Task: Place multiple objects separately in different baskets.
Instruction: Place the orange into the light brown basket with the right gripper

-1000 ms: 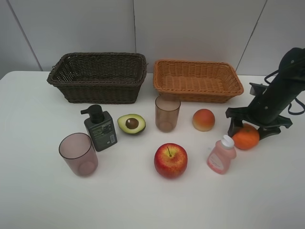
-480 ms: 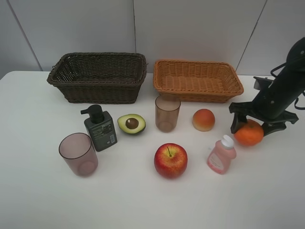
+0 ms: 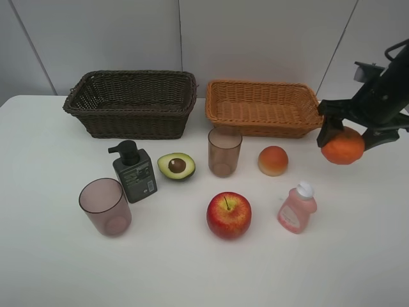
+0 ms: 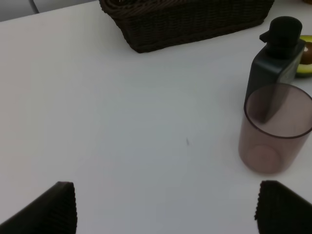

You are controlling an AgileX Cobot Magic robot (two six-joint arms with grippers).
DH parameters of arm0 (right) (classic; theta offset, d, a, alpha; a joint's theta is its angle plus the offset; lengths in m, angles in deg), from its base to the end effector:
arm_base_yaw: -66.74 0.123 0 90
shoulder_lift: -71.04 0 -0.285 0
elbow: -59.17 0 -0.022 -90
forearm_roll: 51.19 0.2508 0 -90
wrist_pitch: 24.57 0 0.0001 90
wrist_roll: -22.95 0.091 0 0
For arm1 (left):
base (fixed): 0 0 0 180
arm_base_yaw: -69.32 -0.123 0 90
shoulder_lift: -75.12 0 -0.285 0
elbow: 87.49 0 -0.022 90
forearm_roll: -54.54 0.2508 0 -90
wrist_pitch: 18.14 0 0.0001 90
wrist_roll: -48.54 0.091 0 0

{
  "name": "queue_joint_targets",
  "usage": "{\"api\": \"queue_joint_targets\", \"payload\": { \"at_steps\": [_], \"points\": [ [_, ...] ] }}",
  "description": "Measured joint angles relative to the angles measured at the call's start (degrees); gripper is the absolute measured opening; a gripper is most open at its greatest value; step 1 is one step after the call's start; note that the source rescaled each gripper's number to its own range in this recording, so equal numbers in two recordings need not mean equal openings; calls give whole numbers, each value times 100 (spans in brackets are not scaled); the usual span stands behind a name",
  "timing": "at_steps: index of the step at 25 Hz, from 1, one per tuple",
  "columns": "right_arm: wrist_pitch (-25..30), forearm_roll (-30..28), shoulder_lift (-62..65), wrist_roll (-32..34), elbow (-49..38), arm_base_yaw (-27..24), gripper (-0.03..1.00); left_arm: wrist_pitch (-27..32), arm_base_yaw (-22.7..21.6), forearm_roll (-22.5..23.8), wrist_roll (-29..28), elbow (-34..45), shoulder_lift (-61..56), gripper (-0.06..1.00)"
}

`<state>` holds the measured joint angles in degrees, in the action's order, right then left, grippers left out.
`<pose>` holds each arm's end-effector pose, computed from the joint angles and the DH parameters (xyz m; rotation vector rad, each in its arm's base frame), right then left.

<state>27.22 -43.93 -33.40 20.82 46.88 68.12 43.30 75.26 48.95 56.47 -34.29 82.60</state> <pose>0.3229 0.0168 0.2172 0.0105 2.9368 0.1560 0.0013 -0.0080 0.2540 0.2578 2.1130 -0.0983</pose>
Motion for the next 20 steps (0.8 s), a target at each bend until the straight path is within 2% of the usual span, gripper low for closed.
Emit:
{"api": "queue_joint_targets", "payload": {
  "at_steps": [6, 14, 20],
  "points": [
    [-28, 5, 0, -349, 665, 0, 62, 0, 0, 0, 0, 0, 0, 97],
    [-1127, 181, -432, -952, 1388, 137, 62, 0, 0, 0, 0, 0, 0, 97],
    [-1920, 290, -1148, -1018, 1950, 404, 62, 0, 0, 0, 0, 0, 0, 97]
  ]
}}
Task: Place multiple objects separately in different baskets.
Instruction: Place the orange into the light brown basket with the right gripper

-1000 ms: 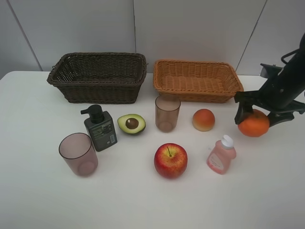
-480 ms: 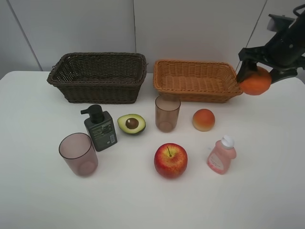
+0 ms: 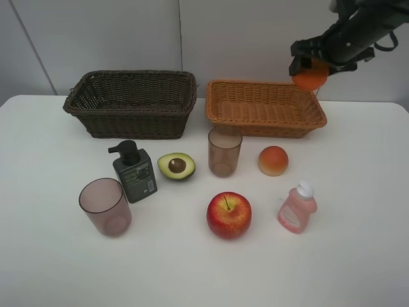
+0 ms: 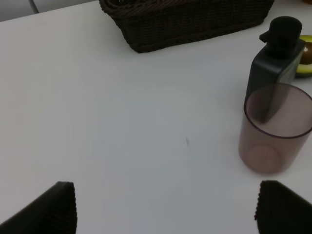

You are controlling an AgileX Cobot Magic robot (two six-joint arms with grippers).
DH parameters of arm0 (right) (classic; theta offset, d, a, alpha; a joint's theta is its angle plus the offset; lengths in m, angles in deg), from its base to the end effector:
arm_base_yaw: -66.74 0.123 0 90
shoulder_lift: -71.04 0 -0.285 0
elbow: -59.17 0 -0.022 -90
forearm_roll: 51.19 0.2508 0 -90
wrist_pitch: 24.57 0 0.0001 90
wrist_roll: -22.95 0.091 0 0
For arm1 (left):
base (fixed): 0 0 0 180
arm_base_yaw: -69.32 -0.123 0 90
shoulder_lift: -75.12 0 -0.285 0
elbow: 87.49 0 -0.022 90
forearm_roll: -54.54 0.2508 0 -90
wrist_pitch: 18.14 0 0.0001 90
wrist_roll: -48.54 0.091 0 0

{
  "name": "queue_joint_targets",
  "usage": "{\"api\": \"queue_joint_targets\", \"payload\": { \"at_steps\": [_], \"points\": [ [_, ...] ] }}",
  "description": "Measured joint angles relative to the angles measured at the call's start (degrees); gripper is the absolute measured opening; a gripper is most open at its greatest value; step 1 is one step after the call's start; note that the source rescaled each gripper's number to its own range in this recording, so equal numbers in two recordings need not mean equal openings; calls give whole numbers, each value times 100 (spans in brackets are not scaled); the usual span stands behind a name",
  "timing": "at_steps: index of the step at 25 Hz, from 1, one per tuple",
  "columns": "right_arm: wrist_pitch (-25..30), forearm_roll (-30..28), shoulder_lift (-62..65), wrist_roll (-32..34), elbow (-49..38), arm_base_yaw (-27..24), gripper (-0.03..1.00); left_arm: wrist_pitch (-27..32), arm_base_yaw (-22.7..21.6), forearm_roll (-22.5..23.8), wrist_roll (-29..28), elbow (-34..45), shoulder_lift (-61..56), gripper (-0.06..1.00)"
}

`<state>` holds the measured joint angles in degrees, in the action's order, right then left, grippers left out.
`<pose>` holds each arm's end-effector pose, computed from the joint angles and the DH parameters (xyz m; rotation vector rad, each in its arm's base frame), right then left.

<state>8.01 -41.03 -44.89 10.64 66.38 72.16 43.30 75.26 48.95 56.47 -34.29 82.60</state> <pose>0.4236 0.0489 0.2493 -0.2373 2.4464 0.1299 0.0013 -0.0080 0.2540 0.2578 2.1130 -0.0983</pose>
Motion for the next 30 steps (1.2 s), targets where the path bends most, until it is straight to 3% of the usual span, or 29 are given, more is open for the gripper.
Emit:
{"api": "queue_joint_targets", "payload": {
  "at_steps": [12, 30],
  "points": [
    [-971, 109, -1268, -9, 469, 2, 62, 0, 0, 0, 0, 0, 0, 97],
    [-1309, 189, -1491, -9, 469, 2, 62, 0, 0, 0, 0, 0, 0, 97]
  ]
}}
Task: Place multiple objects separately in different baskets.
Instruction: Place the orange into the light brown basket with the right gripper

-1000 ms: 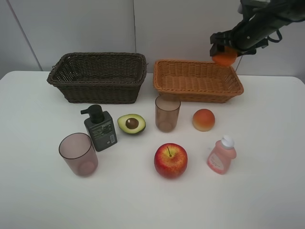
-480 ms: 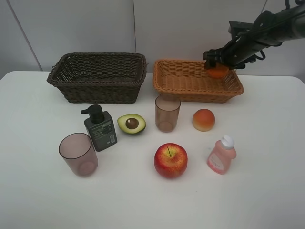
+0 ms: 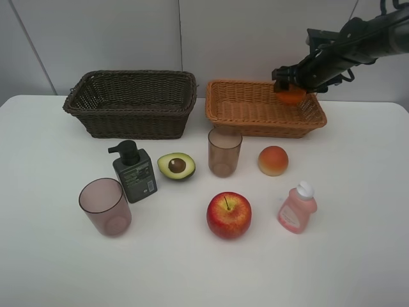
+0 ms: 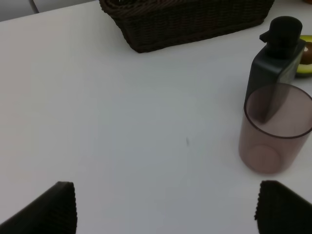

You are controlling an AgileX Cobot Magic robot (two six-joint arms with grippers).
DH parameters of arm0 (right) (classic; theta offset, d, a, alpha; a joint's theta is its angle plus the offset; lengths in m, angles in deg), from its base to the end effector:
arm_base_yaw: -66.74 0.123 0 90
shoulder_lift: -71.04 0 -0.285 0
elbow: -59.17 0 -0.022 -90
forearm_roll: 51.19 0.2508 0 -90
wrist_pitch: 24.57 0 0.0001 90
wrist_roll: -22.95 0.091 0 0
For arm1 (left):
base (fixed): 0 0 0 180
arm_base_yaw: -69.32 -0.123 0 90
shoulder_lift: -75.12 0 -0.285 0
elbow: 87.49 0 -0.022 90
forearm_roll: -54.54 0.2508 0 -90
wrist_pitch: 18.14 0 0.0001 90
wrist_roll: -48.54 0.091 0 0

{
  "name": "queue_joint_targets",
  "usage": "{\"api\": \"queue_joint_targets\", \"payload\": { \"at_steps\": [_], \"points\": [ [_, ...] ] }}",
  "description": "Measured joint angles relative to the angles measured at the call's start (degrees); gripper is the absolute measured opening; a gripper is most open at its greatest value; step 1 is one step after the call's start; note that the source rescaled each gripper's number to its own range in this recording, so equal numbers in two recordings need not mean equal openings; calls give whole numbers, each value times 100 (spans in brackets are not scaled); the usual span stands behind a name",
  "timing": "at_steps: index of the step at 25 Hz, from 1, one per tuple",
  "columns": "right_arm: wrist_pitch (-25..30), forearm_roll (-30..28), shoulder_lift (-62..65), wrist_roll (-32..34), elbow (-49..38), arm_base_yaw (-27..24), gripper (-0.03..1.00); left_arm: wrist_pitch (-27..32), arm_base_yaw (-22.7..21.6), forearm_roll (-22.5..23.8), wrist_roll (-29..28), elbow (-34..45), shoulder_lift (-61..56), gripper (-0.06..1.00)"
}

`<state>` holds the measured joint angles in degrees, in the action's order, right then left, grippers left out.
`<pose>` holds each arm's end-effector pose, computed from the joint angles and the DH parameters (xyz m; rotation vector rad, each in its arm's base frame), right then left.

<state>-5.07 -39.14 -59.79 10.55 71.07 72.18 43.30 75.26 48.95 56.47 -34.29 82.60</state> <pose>0.4744 0.0516 0.1690 -0.1680 2.4040 0.1196 0.0013 -0.0080 0.2540 0.2578 2.1130 -0.0983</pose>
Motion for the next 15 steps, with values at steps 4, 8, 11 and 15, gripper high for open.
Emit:
{"api": "queue_joint_targets", "payload": {
  "at_steps": [4, 8, 11, 15],
  "points": [
    [6, 55, 0, 0, 0, 0, 62, 0, 0, 0, 0, 0, 0, 97],
    [6, 55, 0, 0, 0, 0, 62, 0, 0, 0, 0, 0, 0, 97],
    [6, 55, 0, 0, 0, 0, 68, 0, 0, 0, 0, 0, 0, 97],
    [-38, 59, 0, 0, 6, 0, 88, 0, 0, 0, 0, 0, 0, 97]
  ]
}}
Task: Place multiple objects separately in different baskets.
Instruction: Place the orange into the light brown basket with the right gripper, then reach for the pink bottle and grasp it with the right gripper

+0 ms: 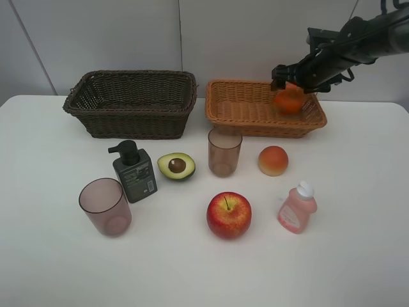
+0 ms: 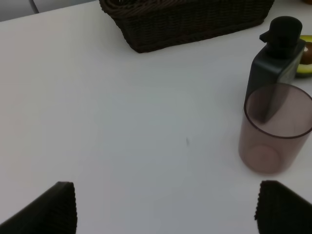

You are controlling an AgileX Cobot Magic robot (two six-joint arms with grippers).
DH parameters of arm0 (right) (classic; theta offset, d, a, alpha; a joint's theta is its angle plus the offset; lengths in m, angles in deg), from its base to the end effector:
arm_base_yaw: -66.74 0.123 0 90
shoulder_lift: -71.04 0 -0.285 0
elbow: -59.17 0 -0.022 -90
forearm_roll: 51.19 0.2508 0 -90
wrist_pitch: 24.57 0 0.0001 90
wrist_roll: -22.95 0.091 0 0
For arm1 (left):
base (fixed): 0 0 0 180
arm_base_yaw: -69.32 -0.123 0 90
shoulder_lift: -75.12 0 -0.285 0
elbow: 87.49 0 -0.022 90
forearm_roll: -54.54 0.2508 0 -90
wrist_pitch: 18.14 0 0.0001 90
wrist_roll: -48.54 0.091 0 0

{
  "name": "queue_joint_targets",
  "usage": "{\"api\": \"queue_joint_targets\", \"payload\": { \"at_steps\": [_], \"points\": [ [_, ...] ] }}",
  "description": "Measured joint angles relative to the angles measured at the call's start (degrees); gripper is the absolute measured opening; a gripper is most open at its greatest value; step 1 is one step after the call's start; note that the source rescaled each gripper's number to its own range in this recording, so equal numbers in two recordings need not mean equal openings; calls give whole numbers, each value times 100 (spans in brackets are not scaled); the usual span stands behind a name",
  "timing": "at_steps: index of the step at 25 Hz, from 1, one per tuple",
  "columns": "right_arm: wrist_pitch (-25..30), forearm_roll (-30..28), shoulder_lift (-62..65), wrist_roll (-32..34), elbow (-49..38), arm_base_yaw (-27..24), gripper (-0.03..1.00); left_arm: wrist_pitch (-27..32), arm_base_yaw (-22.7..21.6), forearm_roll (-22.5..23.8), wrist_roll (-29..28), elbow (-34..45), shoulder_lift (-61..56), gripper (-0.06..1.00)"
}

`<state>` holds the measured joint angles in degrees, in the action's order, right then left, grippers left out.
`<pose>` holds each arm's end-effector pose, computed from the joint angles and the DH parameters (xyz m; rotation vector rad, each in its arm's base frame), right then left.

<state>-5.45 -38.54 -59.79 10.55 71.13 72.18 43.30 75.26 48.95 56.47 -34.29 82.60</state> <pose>0.4750 0.0518 0.1698 -0.1564 2.3968 0.1269 0.0013 -0.0080 0.2540 0.2578 2.1130 -0.0983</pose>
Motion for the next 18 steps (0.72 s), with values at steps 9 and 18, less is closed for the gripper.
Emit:
{"api": "queue_joint_targets", "payload": {
  "at_steps": [9, 18],
  "points": [
    [-14, 20, 0, 0, 24, 0, 92, 0, 0, 0, 0, 0, 0, 97],
    [45, 20, 20, 18, 31, 0, 92, 0, 0, 0, 0, 0, 0, 97]
  ]
}}
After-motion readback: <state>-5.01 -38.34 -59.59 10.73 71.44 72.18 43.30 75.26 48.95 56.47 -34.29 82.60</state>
